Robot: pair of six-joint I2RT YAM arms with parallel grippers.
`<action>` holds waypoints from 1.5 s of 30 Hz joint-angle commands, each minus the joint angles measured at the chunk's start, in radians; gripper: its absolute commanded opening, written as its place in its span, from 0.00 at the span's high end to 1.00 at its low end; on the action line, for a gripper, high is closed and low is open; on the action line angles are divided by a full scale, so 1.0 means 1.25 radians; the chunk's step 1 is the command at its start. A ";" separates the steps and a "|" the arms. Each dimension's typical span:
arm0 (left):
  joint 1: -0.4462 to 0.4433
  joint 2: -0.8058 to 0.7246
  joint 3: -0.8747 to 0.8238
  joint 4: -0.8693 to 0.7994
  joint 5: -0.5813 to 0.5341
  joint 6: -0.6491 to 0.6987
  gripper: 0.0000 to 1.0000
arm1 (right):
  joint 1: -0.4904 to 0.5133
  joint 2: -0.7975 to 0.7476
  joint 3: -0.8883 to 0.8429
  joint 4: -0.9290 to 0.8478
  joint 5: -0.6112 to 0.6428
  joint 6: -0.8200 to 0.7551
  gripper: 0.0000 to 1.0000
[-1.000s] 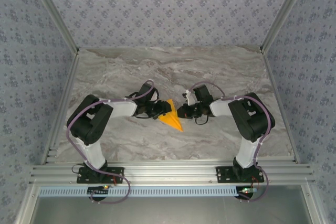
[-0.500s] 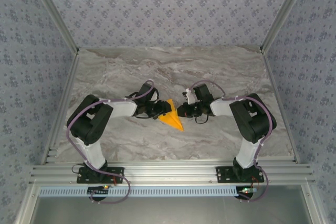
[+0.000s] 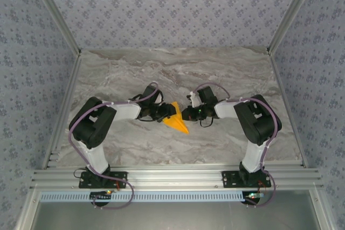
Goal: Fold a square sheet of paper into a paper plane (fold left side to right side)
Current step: Fourth fold the wing at the center of the table.
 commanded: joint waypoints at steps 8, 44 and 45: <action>-0.007 -0.005 0.032 -0.063 -0.010 0.030 0.54 | 0.013 0.027 0.015 -0.085 0.060 -0.037 0.93; 0.000 0.101 0.170 -0.154 -0.015 0.094 0.76 | 0.029 0.018 0.025 -0.134 0.094 -0.055 0.93; 0.000 0.100 0.161 -0.154 -0.018 0.093 0.76 | 0.028 0.019 0.027 -0.136 0.095 -0.057 0.93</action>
